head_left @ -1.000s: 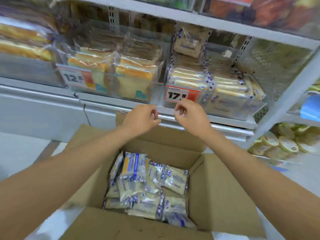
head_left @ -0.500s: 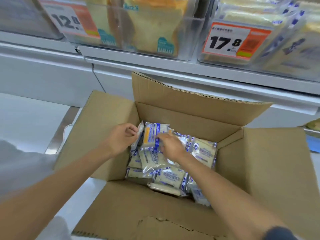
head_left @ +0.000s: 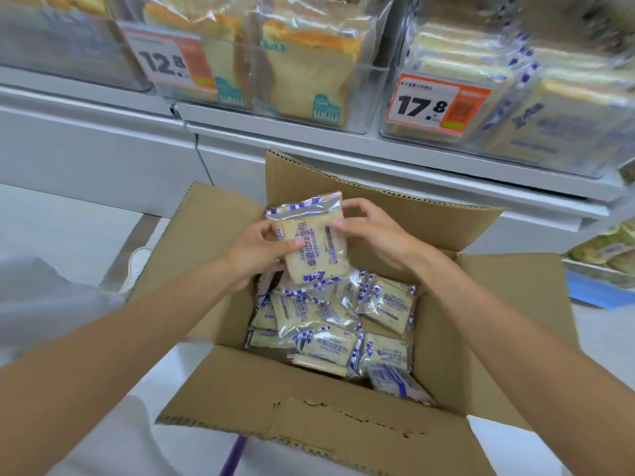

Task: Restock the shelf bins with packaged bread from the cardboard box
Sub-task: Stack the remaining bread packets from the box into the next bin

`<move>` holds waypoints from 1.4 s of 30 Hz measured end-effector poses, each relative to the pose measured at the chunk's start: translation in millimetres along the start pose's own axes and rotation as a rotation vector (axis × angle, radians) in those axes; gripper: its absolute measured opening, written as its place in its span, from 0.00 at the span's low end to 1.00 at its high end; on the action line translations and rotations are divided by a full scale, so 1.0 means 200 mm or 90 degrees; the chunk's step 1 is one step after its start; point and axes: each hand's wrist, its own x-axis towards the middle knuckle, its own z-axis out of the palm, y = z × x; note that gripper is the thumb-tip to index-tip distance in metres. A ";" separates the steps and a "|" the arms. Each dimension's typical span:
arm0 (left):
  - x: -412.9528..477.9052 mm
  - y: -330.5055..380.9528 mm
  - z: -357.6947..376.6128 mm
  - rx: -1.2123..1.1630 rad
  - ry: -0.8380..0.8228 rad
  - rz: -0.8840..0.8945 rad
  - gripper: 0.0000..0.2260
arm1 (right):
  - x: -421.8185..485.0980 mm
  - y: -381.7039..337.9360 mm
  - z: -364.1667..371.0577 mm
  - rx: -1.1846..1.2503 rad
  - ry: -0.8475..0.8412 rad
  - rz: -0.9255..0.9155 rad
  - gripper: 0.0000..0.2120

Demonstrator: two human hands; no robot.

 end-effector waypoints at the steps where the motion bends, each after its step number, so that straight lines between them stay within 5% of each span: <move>1: -0.01 -0.01 0.00 -0.033 -0.008 -0.016 0.17 | -0.01 0.00 0.00 -0.013 -0.014 0.019 0.21; 5: -0.01 -0.02 -0.06 -0.076 -0.054 -0.091 0.22 | 0.00 0.00 0.04 -0.114 0.019 0.025 0.16; 9: 0.02 -0.08 -0.12 -0.070 -0.133 -0.151 0.28 | 0.08 0.06 0.12 0.033 0.059 0.052 0.17; 13: 0.04 -0.10 -0.18 0.095 -0.065 -0.029 0.20 | 0.13 0.18 0.15 0.127 0.089 0.088 0.31; 16: 0.05 -0.05 -0.24 0.241 -0.051 0.045 0.16 | 0.12 0.23 0.14 -0.034 0.052 0.083 0.27; 19: 0.05 -0.08 -0.25 0.054 0.066 0.062 0.18 | 0.11 0.28 0.18 -0.041 -0.006 0.107 0.19; 22: 0.03 -0.14 -0.22 -0.037 0.034 0.030 0.20 | 0.12 0.32 0.23 -0.090 -0.106 0.126 0.14; 28: 0.03 -0.20 -0.29 0.004 0.192 0.032 0.12 | 0.24 0.69 0.27 -0.485 -0.064 0.121 0.43; 32: 0.02 -0.24 -0.32 -0.022 0.173 0.023 0.14 | 0.28 0.88 0.34 -0.615 -0.061 0.074 0.33; 36: 0.04 -0.24 -0.31 -0.001 0.186 0.029 0.12 | 0.17 0.68 0.23 -0.449 0.062 0.076 0.22; 42: 0.02 -0.19 -0.22 -0.015 0.179 0.060 0.08 | -0.16 0.19 -0.02 0.037 0.100 0.089 0.17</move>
